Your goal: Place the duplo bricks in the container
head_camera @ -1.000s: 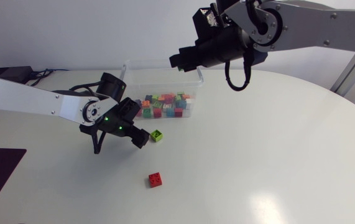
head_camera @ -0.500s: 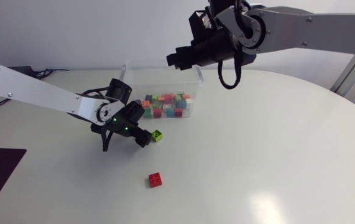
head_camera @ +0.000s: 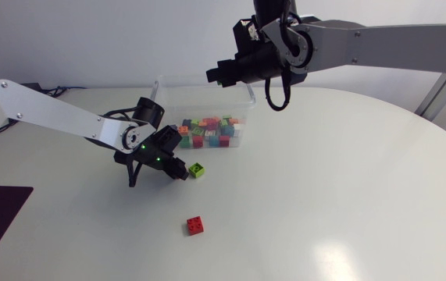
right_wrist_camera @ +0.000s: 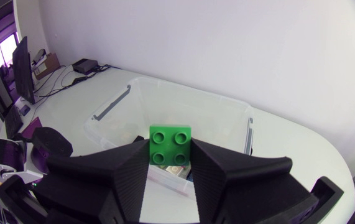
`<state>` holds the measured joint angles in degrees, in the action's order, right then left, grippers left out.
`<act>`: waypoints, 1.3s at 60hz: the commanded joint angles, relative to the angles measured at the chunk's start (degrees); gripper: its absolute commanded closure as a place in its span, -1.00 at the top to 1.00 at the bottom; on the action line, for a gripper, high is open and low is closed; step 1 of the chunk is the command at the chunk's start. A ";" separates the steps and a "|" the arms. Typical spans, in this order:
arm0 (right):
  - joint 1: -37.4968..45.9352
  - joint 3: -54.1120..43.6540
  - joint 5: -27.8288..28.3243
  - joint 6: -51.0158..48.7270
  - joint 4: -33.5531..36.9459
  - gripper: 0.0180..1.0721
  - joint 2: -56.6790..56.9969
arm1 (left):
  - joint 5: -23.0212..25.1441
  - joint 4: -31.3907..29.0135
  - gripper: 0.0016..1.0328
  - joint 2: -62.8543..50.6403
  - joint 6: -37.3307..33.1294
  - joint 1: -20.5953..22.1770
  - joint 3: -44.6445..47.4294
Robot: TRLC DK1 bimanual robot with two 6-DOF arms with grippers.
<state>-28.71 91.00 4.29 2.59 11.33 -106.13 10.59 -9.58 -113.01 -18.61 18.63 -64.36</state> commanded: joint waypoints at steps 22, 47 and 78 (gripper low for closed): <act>0.67 2.34 -1.48 1.10 -6.41 -0.54 -4.79 | 2.86 -6.94 -0.77 8.42 -2.75 -0.26 2.31; 1.02 6.03 -2.19 1.10 -10.10 -0.54 -10.33 | 5.05 -10.10 -0.77 22.92 -0.37 -0.53 3.45; 2.43 0.05 -3.68 -0.04 -8.34 0.91 -4.97 | 6.11 2.20 -0.77 23.54 13.07 -2.46 -4.28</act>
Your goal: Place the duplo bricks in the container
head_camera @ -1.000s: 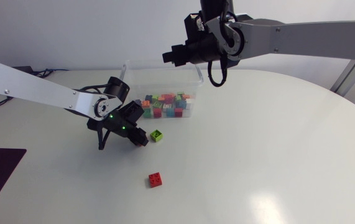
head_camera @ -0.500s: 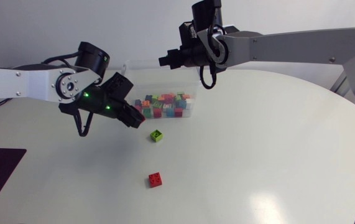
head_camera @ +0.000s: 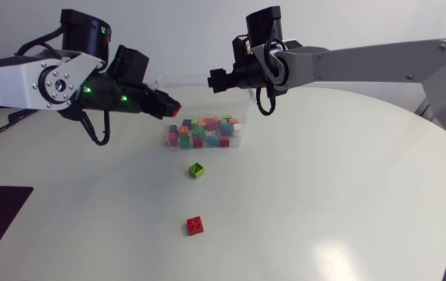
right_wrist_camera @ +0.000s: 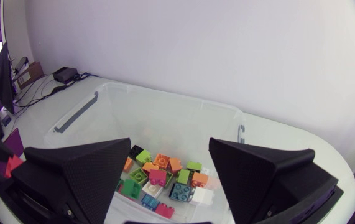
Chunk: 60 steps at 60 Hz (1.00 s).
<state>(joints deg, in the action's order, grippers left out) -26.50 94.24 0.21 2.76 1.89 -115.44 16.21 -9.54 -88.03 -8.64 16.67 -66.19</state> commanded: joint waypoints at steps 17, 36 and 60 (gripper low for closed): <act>-0.92 -17.68 3.40 -1.09 2.86 0.91 15.42 | -1.35 7.96 -0.76 -8.21 7.41 0.03 -8.16; -6.46 -27.09 4.10 -4.26 3.29 0.91 17.09 | -5.31 10.07 -0.76 -16.74 9.70 0.82 -17.39; -11.47 -22.08 4.10 -8.83 9.54 0.90 6.98 | -13.04 11.65 0.82 -22.98 10.84 2.14 -22.75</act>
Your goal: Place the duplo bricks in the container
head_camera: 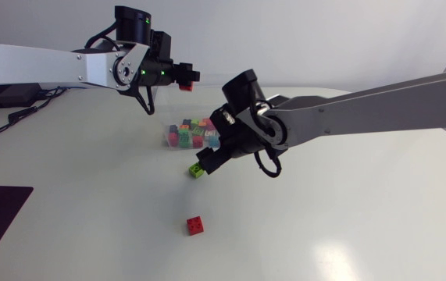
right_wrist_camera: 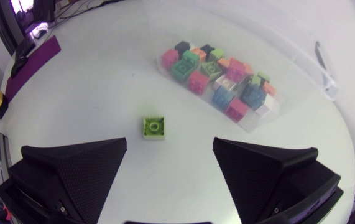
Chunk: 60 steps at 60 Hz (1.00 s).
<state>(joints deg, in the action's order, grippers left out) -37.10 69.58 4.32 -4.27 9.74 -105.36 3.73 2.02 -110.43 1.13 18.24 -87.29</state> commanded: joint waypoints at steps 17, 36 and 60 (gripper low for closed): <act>-2.45 13.74 -0.01 -2.32 9.69 0.90 -12.24 | 4.18 -6.50 0.83 11.38 -1.48 -0.40 6.16; -3.50 23.85 -0.01 -3.37 17.51 0.90 -19.71 | 12.88 -19.34 0.77 25.09 -13.87 -3.12 18.56; -4.47 32.64 0.25 -3.72 25.51 0.73 -27.00 | 15.70 -27.86 0.76 34.76 -26.09 -2.68 31.48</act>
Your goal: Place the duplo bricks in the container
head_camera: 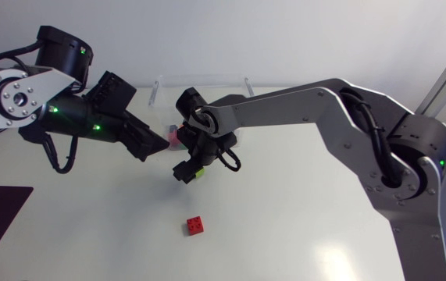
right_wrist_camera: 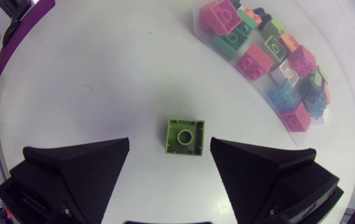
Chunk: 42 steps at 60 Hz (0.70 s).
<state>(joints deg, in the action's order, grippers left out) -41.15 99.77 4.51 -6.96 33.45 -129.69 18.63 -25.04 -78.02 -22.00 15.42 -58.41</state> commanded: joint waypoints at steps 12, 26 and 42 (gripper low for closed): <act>-0.34 6.85 0.41 -1.21 5.04 0.41 -5.58 | 2.46 -3.44 0.71 7.53 -7.97 -0.13 8.31; -0.08 11.86 1.73 -1.04 9.44 -0.49 -8.74 | 3.87 -6.87 0.69 9.02 -11.93 0.49 12.45; 1.59 5.61 2.17 -1.12 7.59 -0.61 -3.03 | 3.87 -6.34 0.66 5.86 -13.16 5.23 15.52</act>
<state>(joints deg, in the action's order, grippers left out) -40.66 108.71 6.41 -7.38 41.15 -135.31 22.06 -31.40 -70.43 -33.52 19.53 -44.51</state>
